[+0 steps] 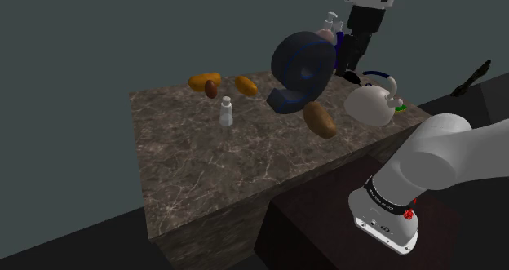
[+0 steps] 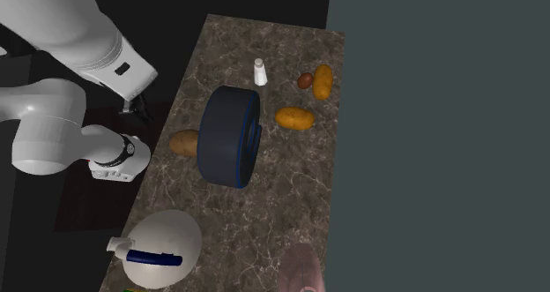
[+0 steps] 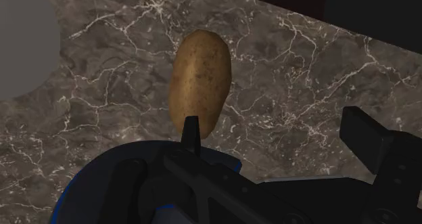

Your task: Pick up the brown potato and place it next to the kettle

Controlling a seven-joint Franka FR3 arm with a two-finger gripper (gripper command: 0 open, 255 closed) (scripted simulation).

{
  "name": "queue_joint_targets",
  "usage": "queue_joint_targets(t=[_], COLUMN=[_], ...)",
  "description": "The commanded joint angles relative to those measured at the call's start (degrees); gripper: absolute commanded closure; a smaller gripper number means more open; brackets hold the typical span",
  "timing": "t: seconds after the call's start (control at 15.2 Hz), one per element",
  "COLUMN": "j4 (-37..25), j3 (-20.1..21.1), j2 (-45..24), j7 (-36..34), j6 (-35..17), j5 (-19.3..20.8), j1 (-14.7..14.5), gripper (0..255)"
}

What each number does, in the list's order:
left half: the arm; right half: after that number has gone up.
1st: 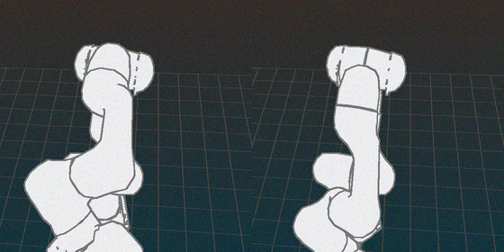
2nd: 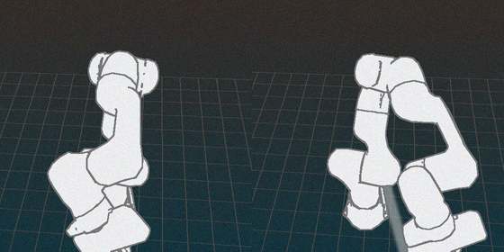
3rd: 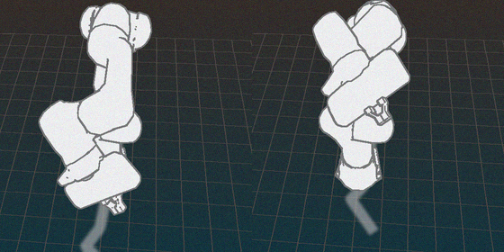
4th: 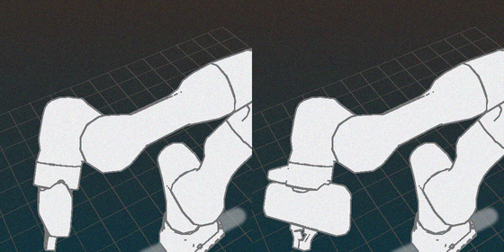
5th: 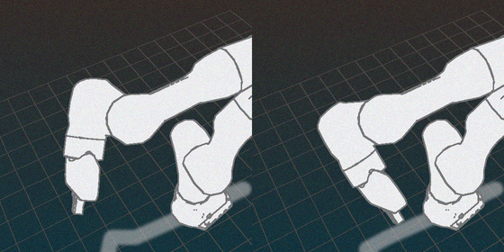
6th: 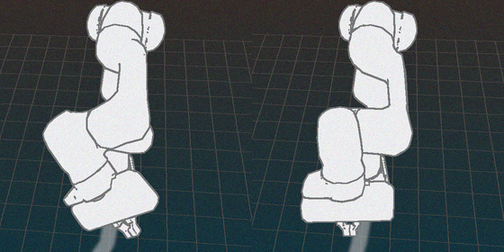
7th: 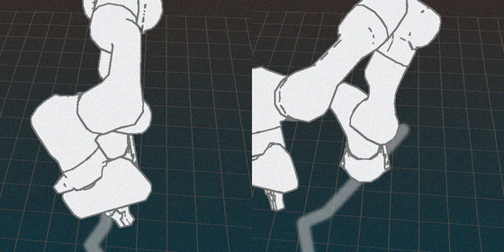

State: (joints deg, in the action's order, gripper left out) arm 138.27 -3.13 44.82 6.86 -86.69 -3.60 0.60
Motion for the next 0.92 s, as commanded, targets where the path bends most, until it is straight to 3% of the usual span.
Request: queue_joint_targets(t=[0.0,0.46,0.86], j4=[0.0,-4.3,-11.6], j3=[0.0,8.9,15.3], j2=[0.0,-14.3,-28.7], j7=[0.0,-10.1,-20.4], j6=[0.0,-10.0,-15.2], j5=[0.0,2.7,8.9], j1=[0.0,0.0,1.0], gripper=[0,0,0])
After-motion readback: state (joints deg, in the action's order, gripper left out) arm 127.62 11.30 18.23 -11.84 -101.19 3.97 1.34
